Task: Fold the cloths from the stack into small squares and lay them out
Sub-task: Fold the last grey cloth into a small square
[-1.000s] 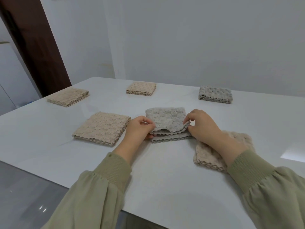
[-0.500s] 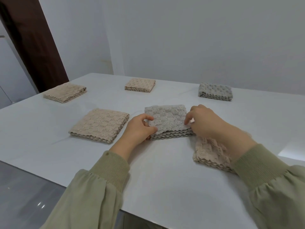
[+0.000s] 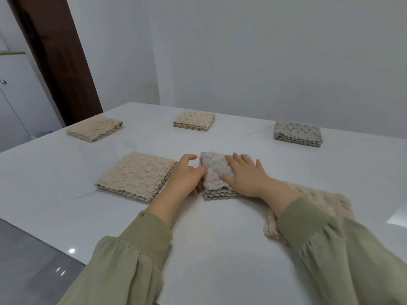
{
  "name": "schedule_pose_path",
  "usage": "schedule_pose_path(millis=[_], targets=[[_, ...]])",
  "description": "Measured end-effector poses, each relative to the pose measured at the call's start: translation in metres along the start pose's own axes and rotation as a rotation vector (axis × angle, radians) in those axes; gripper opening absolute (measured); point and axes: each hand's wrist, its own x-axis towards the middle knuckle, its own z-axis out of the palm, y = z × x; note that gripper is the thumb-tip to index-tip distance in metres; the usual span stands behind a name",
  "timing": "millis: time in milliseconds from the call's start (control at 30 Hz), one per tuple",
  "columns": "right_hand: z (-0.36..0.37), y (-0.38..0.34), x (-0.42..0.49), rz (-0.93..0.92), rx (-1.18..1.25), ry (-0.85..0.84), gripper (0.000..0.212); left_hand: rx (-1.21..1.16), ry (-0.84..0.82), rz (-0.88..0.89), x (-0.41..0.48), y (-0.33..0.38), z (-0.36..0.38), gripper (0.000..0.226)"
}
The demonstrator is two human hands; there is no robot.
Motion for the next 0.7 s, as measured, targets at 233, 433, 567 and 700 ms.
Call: schedule_pose_path(millis=[233,433,567,700], targets=[[0.002,0.002,-0.002,-0.021,0.063,0.05,0.072,-0.038,0.155,-0.111,0.049,0.017,0.014,0.05],[0.001,0.004,-0.002,-0.03,0.071,0.028,0.073,0.102,0.288,-0.071,0.061,0.008,0.026,0.048],[0.001,0.004,-0.003,-0.032,0.089,0.024,0.072,0.19,0.375,-0.014,0.059,0.002,0.017,0.039],[0.001,0.005,-0.006,-0.037,0.082,0.035,0.072,0.179,0.374,0.028,0.053,-0.003,0.009,0.016]])
